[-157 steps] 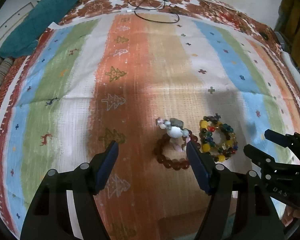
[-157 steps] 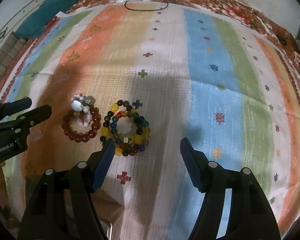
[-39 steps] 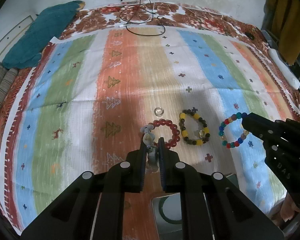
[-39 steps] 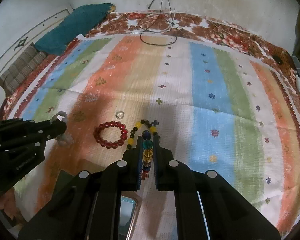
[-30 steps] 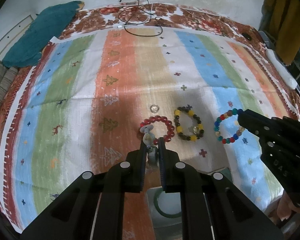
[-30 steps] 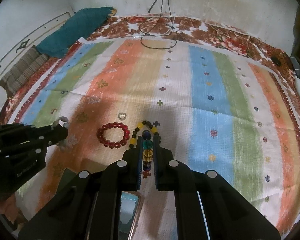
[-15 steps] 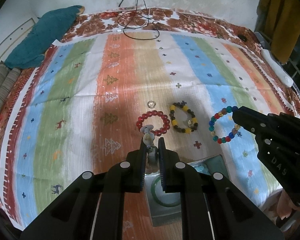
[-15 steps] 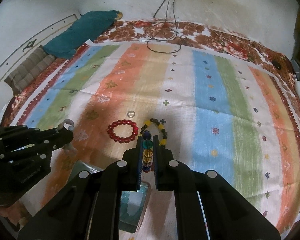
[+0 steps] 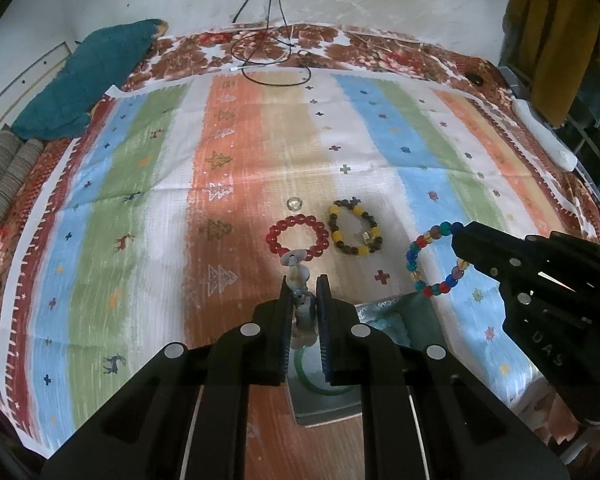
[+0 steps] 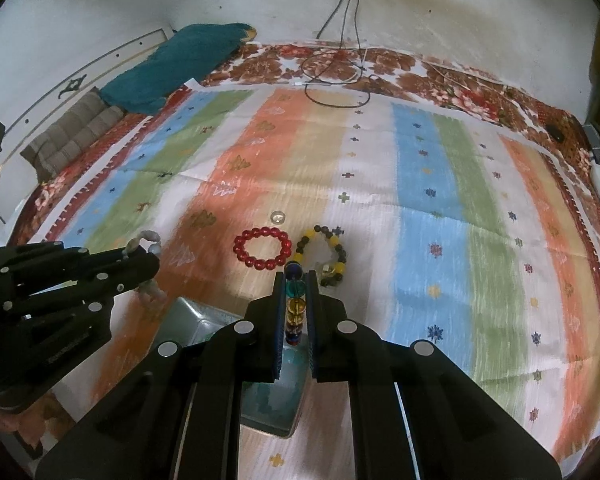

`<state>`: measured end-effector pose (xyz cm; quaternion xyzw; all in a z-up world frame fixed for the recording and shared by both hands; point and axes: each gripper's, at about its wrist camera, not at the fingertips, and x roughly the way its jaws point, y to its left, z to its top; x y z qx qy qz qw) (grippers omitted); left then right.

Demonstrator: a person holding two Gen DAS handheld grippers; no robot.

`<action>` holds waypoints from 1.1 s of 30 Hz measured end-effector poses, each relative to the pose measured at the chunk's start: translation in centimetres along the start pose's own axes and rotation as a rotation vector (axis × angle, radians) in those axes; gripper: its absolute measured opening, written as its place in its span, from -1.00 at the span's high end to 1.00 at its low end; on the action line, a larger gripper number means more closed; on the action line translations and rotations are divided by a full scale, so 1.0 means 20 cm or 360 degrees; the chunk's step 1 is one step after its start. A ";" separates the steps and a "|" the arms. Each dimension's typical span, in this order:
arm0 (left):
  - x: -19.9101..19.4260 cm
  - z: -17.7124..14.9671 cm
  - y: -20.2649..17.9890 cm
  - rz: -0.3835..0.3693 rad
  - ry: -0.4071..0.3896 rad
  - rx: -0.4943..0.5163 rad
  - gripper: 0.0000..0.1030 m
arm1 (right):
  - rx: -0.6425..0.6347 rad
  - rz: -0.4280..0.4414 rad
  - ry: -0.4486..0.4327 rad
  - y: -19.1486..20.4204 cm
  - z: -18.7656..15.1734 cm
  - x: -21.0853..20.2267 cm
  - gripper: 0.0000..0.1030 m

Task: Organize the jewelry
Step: 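Carry the charm bracelet with the left tool while the right tool carries its bracelet to the tin, then open the left tool over the tin while the right tool releases its bracelet inside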

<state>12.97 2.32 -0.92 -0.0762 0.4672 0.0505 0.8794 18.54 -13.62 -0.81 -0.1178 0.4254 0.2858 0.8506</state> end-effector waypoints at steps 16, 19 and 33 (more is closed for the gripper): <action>-0.09 -0.10 -0.04 -0.0004 -0.0059 0.0035 0.79 | -0.0017 0.0023 0.0014 0.04 -0.11 -0.06 0.80; -0.10 -0.11 -0.04 -0.0003 -0.0060 0.0037 0.79 | -0.0027 0.0030 0.0023 0.06 -0.13 -0.07 0.80; -0.10 -0.12 0.00 -0.0018 -0.0056 -0.0059 0.34 | 0.0014 0.0005 0.0081 0.02 -0.15 -0.03 0.51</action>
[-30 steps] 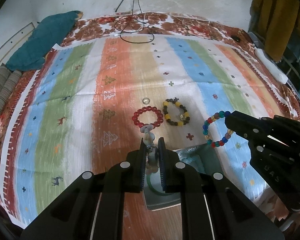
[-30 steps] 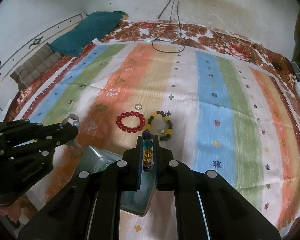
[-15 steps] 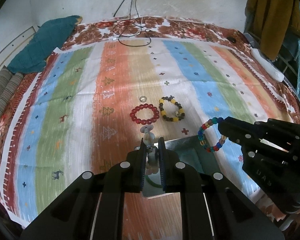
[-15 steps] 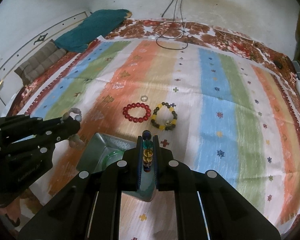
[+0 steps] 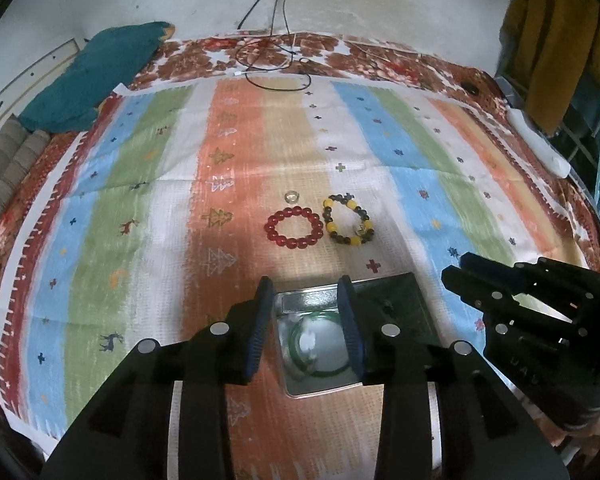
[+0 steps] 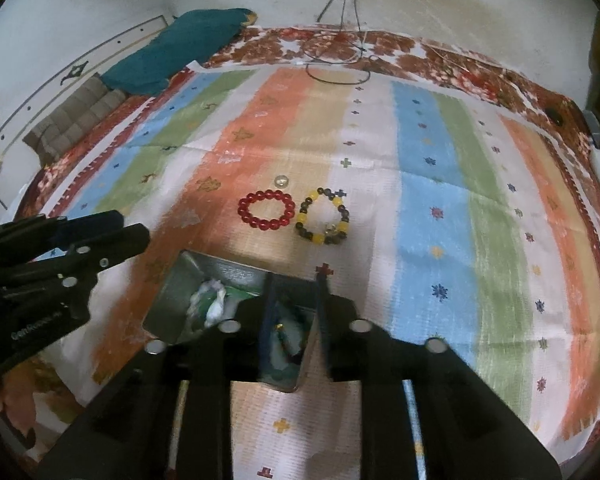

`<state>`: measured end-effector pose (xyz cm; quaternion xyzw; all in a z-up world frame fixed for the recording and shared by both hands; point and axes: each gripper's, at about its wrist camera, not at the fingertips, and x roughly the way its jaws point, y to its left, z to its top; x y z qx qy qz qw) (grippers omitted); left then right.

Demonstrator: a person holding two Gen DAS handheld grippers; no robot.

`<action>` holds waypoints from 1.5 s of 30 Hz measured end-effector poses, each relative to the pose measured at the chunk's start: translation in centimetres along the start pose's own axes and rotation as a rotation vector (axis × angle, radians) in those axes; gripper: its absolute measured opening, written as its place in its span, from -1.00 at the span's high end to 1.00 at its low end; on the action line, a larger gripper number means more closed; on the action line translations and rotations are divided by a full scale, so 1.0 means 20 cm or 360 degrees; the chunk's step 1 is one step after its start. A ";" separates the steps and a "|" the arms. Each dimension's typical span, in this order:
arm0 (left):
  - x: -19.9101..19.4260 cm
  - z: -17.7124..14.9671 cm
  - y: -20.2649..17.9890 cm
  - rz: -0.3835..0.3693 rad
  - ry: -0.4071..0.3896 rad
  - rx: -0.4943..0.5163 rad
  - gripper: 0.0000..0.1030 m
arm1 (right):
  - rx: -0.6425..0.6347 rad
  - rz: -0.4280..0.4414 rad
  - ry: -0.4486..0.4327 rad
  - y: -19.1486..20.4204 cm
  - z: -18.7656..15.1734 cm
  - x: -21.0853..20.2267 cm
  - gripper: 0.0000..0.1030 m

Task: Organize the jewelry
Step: 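Open the left tool over the tin while the right tool releases its bracelet inside, then move both tools from the tin toward the red and yellow-black bead bracelets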

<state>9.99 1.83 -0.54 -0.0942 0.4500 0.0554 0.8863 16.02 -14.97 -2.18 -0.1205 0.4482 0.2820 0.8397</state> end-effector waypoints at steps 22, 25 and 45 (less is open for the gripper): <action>0.09 0.04 0.06 0.0068 0.0057 -0.0018 -0.07 | 0.0053 -0.0053 0.0063 -0.08 0.05 0.10 0.10; 0.11 0.06 0.07 0.0082 0.0068 -0.0020 -0.12 | 0.0070 -0.0056 0.0080 -0.09 0.06 0.12 0.07; 0.28 0.20 0.12 0.0093 0.0116 -0.0041 -0.44 | 0.0145 -0.0064 0.0144 -0.19 0.15 0.30 -0.27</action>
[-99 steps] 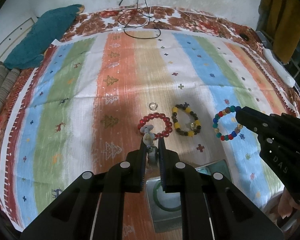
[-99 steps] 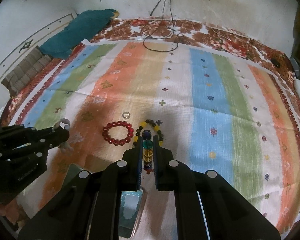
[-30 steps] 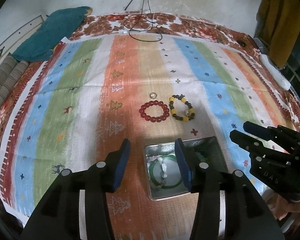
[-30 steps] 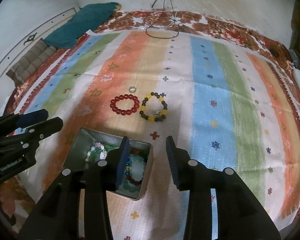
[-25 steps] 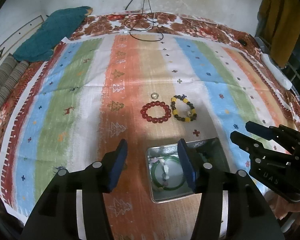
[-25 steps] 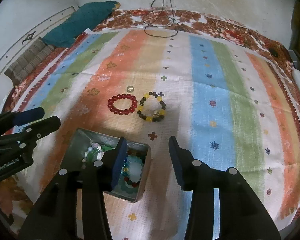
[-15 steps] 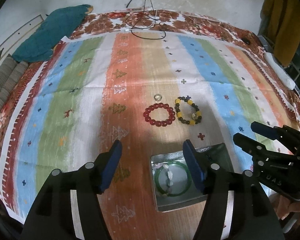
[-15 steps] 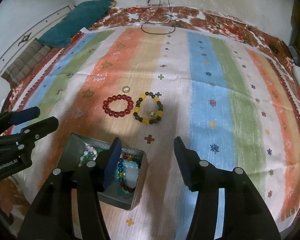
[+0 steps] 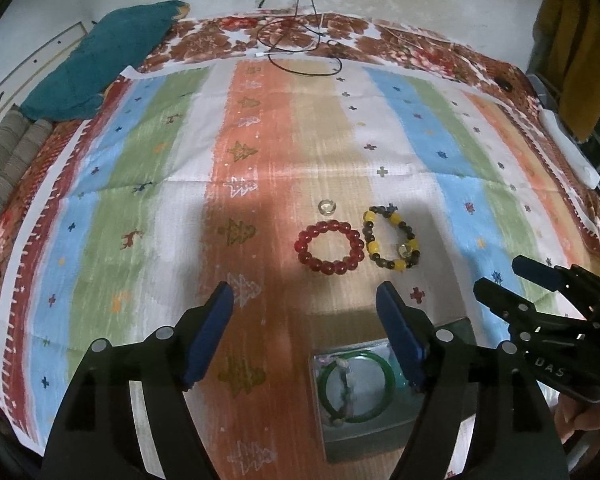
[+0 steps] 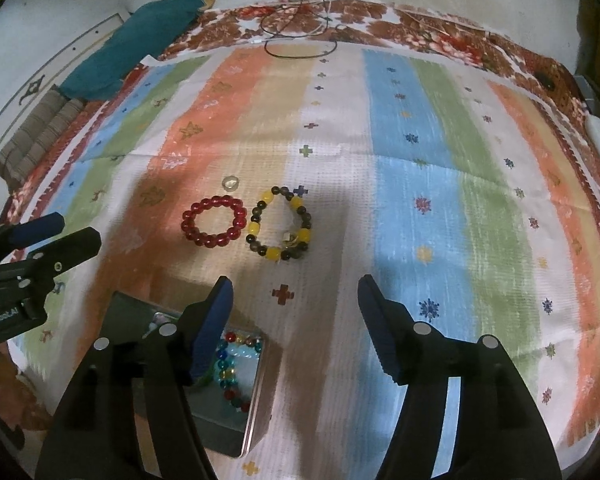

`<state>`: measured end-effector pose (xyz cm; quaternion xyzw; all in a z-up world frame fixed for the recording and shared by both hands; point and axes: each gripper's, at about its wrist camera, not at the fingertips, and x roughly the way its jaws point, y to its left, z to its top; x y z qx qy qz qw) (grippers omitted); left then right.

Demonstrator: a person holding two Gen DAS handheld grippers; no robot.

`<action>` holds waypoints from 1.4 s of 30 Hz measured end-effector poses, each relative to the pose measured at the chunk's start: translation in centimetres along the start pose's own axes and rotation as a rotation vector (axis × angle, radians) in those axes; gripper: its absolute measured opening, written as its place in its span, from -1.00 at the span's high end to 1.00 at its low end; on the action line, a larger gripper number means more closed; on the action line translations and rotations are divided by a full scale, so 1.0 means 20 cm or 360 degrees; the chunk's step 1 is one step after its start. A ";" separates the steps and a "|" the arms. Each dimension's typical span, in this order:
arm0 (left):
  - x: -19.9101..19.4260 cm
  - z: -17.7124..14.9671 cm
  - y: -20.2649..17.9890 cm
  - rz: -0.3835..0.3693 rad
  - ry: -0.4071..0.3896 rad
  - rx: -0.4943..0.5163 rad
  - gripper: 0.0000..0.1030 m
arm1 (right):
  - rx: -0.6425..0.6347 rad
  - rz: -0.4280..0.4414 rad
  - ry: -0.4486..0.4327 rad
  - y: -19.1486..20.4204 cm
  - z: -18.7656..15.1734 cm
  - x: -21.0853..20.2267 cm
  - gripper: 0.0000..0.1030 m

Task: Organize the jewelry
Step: 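Move both tools from the tin toward the red and yellow-black bead bracelets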

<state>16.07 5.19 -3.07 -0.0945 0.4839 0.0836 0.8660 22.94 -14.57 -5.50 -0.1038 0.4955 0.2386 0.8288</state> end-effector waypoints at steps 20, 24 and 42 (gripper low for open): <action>0.22 0.11 0.04 0.0038 0.0117 0.0005 -0.44 | -0.0020 -0.0030 0.0072 -0.03 0.11 0.15 -0.43; 0.23 0.13 0.03 0.0026 0.0106 0.0034 -0.44 | -0.0017 -0.0032 0.0095 -0.03 0.12 0.19 -0.43; 0.40 0.20 0.02 0.0024 0.0198 0.0085 -0.44 | -0.0034 -0.0028 0.0151 -0.04 0.18 0.32 -0.44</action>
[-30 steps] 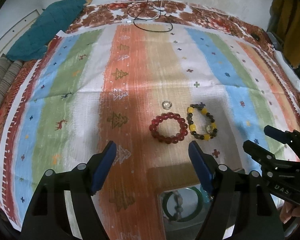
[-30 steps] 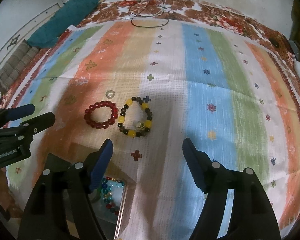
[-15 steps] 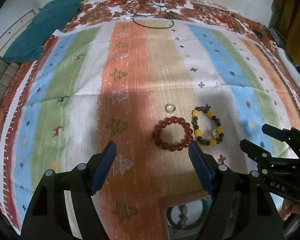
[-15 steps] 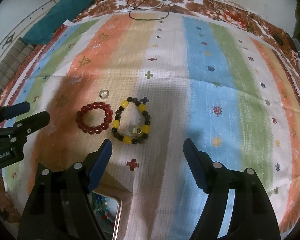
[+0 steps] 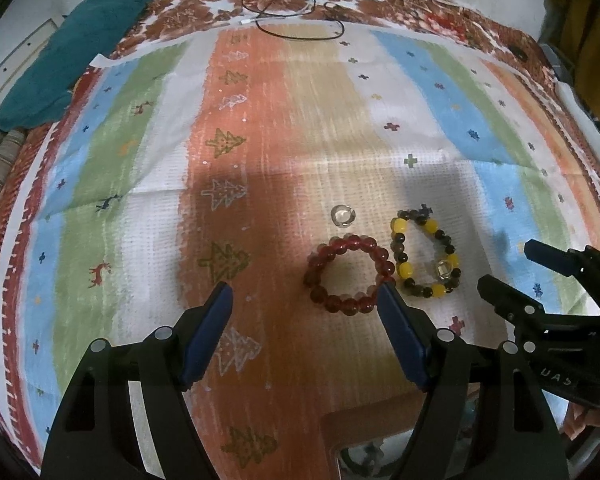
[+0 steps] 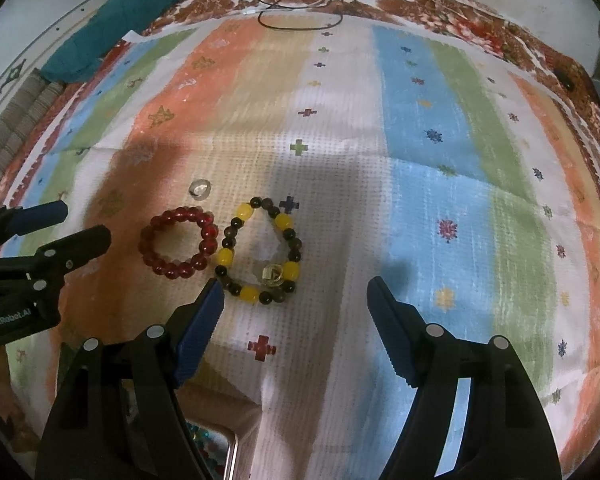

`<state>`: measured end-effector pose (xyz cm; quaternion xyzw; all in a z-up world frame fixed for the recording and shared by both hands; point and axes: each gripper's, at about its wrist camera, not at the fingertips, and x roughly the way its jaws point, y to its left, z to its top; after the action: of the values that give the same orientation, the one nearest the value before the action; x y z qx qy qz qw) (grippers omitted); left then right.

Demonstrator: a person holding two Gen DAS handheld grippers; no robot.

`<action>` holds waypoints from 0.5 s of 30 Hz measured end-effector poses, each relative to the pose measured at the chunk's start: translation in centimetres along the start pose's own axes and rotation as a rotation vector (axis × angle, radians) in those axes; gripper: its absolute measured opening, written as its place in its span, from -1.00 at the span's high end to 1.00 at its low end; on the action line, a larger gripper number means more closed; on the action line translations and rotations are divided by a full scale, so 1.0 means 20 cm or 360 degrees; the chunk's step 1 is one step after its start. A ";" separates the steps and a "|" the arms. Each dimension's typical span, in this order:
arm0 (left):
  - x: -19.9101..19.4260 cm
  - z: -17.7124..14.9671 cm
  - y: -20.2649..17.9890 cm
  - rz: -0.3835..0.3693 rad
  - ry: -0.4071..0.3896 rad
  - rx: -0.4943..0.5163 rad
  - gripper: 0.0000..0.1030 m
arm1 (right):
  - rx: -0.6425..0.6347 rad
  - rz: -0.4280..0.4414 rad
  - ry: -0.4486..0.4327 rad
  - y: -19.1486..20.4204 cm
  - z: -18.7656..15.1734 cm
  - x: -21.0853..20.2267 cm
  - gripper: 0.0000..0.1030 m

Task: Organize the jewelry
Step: 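Move both tools from the tin toward the red and yellow-black bead bracelets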

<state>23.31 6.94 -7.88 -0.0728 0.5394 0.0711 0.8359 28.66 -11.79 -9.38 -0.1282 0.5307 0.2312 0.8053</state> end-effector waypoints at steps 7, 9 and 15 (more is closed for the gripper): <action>0.06 0.03 0.00 -0.0005 0.0039 0.0013 -0.44 | -0.0014 -0.0014 0.0037 0.00 0.02 0.06 -0.44; 0.08 0.04 0.01 -0.0008 0.0047 0.0009 -0.43 | -0.0014 -0.0016 0.0047 0.00 0.03 0.08 -0.44; 0.13 0.05 0.01 -0.0018 0.0090 0.0019 -0.40 | -0.0006 -0.0011 0.0076 -0.01 0.05 0.14 -0.44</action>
<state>25.22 7.41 -9.94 -0.0729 0.5628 0.0612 0.8211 30.48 -10.81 -11.48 -0.1370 0.5489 0.2261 0.7930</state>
